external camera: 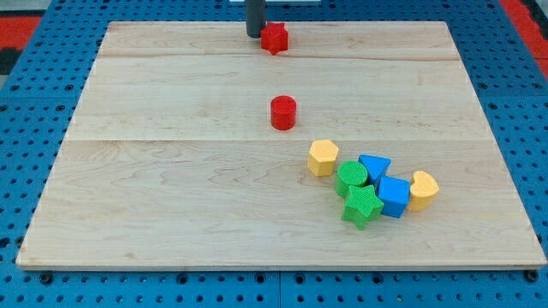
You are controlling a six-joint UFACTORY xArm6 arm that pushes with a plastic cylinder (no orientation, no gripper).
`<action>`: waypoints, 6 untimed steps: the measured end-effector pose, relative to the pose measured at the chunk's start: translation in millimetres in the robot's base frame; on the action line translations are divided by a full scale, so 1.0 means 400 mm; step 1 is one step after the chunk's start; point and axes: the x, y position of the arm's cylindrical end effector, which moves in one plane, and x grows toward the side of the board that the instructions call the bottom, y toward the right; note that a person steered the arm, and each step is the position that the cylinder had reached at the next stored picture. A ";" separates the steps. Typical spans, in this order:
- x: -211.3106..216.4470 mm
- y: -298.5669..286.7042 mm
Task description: Place the red star at the top center of the board
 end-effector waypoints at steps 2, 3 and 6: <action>0.086 -0.028; 0.131 0.049; 0.233 0.556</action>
